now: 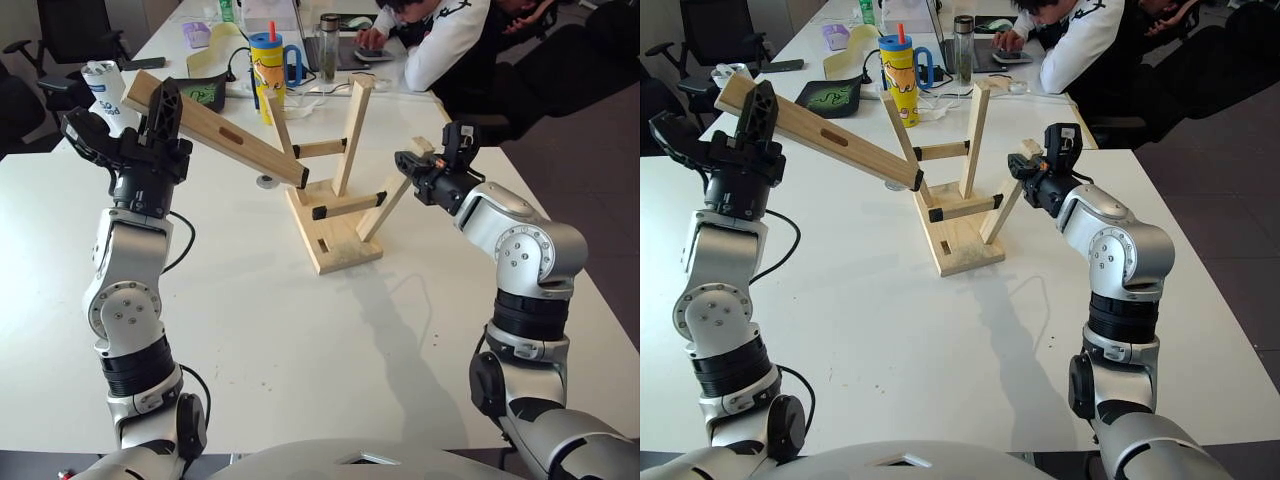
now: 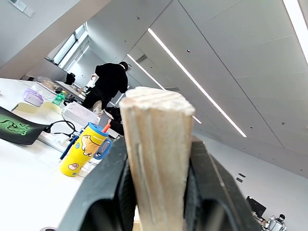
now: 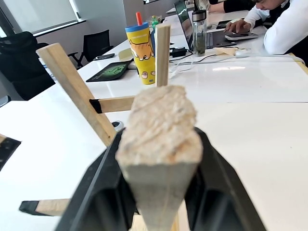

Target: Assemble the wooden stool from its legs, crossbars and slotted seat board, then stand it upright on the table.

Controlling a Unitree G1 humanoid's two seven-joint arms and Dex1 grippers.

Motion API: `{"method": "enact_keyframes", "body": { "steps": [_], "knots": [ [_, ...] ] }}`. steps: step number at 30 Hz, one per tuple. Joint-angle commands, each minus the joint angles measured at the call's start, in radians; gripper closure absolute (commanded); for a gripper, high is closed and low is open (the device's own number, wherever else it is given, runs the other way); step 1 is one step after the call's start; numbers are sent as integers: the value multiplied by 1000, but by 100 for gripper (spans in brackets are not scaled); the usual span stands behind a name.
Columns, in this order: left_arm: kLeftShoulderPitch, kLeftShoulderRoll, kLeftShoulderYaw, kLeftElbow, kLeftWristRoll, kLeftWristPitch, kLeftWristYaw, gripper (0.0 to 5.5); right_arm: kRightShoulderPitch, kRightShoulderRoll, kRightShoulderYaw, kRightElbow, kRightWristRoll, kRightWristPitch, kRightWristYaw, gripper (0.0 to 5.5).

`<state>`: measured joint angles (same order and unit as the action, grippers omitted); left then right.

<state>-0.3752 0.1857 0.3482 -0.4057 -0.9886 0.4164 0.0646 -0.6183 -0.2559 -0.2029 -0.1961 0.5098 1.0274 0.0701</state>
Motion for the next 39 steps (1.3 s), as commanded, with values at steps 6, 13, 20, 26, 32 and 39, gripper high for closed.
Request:
{"method": "enact_keyframes", "body": {
  "steps": [6, 13, 20, 26, 32, 39],
  "knots": [
    [28, -45, -13, 111, 140, 4, 106, 448, 18, 180, -9, 42, -56, -73, -151, 447],
    [2, -211, -13, 250, 192, -38, 237, 448, 31, 229, 24, 38, -95, -109, -176, 447],
    [-44, -287, -6, 348, 239, -92, 271, 448, 39, 237, 36, 51, -122, -131, -172, 447],
    [-65, -305, -21, 384, 301, -113, 282, 448, 46, 242, 48, 57, -140, -144, -171, 447],
    [-37, -329, -43, 339, 331, -67, 333, 448, 49, 235, 65, 61, -167, -166, -172, 447],
    [-24, -363, -71, 236, 315, -33, 365, 448, 60, 228, 83, 71, -195, -183, -162, 447]
  ]
}}
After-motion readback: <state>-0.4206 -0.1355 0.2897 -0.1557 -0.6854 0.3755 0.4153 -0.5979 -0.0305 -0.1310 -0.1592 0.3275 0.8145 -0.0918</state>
